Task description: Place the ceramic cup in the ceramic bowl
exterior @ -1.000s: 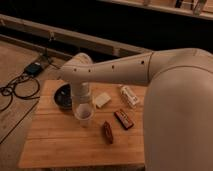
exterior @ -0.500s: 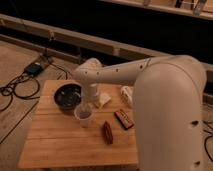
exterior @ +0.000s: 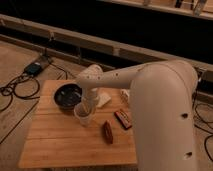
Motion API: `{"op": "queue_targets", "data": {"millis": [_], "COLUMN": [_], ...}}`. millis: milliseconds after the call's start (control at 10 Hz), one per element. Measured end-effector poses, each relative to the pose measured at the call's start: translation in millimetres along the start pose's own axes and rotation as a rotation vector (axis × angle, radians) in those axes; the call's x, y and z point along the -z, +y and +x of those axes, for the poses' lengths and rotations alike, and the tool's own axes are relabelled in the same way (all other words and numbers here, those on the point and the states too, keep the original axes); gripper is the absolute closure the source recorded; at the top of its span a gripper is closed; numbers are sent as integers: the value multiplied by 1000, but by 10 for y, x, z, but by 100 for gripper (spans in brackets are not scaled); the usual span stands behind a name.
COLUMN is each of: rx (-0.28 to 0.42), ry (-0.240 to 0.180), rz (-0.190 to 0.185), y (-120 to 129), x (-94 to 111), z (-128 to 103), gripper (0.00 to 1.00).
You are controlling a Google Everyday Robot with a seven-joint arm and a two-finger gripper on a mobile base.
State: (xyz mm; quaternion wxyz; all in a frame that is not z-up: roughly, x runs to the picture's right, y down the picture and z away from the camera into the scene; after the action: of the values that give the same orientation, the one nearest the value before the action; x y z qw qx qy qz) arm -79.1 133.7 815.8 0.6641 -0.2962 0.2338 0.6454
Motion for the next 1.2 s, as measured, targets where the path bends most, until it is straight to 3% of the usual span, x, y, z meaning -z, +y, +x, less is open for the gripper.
{"op": "queue_targets", "data": {"millis": [200, 400, 900, 1200], "rx": [-9, -8, 61, 109], "ry": [-7, -25, -104, -149], "rz": [-13, -7, 14, 0], "y": [24, 19, 287, 519], "x": [106, 318, 800, 976], "z": [-60, -185, -689, -1033], "gripper": [99, 100, 100, 100]}}
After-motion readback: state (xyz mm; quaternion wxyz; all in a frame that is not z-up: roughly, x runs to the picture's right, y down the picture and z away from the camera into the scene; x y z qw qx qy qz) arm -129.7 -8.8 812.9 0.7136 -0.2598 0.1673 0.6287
